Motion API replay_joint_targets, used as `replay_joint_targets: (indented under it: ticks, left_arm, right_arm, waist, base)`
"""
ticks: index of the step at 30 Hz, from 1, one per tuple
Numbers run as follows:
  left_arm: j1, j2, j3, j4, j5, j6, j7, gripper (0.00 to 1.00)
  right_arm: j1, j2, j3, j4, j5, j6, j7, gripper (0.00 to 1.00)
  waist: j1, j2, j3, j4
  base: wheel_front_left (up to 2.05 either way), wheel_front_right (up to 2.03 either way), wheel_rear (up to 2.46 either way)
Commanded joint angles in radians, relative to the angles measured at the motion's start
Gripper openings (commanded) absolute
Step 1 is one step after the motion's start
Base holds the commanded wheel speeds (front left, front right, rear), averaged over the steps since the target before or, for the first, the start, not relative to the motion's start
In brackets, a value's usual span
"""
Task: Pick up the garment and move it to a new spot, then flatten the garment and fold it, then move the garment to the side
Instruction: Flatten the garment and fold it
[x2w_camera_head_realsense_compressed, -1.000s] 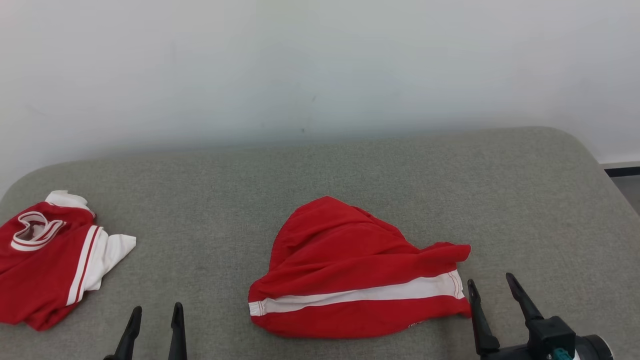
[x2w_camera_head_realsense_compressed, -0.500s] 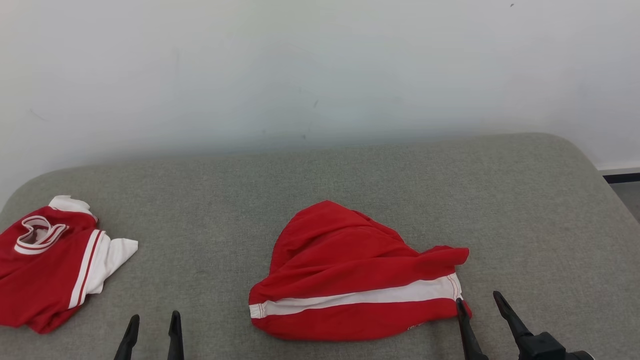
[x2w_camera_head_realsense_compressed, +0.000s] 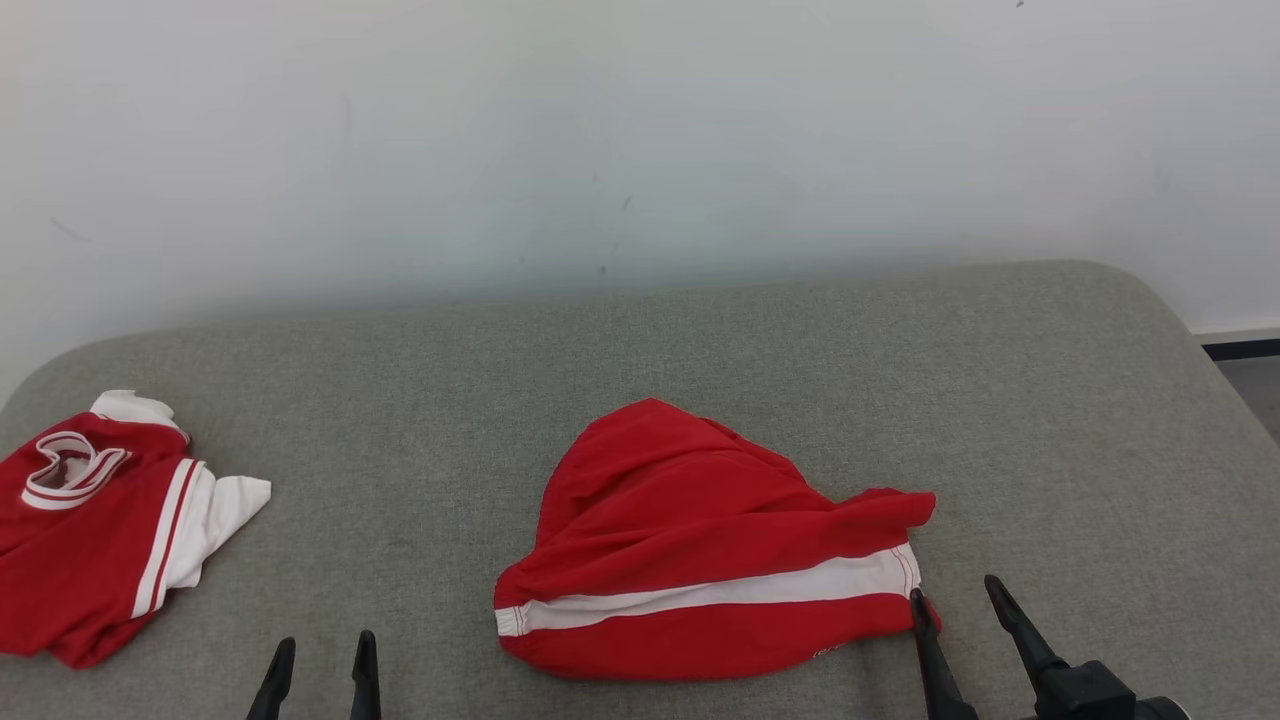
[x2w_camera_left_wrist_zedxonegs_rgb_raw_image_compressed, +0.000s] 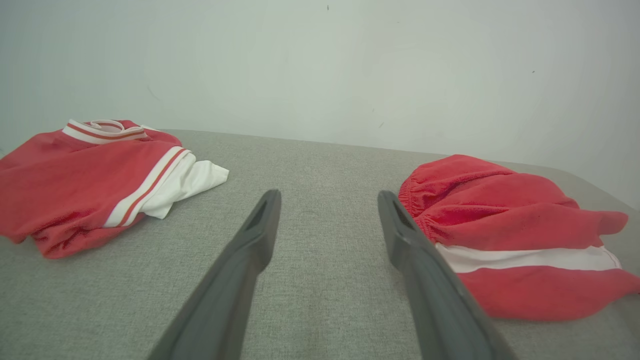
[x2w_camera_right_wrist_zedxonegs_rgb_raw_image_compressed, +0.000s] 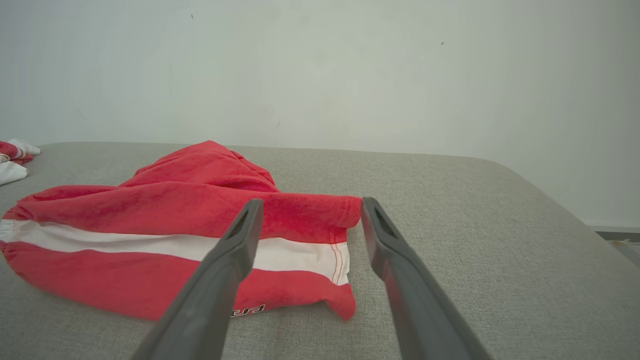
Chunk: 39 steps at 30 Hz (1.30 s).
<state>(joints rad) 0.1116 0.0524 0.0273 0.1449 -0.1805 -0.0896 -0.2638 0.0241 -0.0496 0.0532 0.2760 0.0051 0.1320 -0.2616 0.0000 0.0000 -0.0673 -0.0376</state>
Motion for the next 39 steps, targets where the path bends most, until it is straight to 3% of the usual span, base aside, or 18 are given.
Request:
replay_joint_targets:
  ticks: [1,11,18,30,39]
  left_arm:
    - [-0.001,-0.001,0.000,0.001,0.005,-0.004,-0.001,1.00]
    - [0.001,-0.002,-0.016,0.012,0.003,-0.005,-0.001,1.00]
    - [-0.042,-0.002,-0.099,0.110,-0.032,-0.023,0.011,1.00]
    - [-0.246,0.002,-0.220,0.347,-0.101,-0.040,0.102,1.00]
    - [-0.350,0.001,-0.258,0.426,-0.105,-0.039,0.089,1.00]
  right_arm:
    - [0.010,-0.001,0.001,-0.002,0.006,-0.003,-0.005,1.00]
    - [0.006,-0.001,0.006,-0.004,0.008,-0.003,-0.005,1.00]
    - [-0.025,-0.001,-0.020,0.007,0.035,-0.003,0.009,1.00]
    - [-0.229,-0.001,0.002,0.211,0.058,-0.003,0.305,1.00]
    - [-0.396,-0.001,-0.060,0.395,0.094,-0.003,0.400,1.00]
  waist:
    - [0.0000,0.0000,0.001,0.000]
    - [0.0000,0.0000,0.003,-0.004]
    - [0.0000,0.0000,0.010,-0.009]
    - [0.0000,0.0000,0.077,-0.035]
    - [0.0000,0.0000,0.157,-0.023]
  base:
    - [0.00,0.00,0.00]
    - [0.00,0.00,0.00]
    - [0.00,0.00,0.00]
    - [0.00,0.00,0.00]
    - [0.00,0.00,0.00]
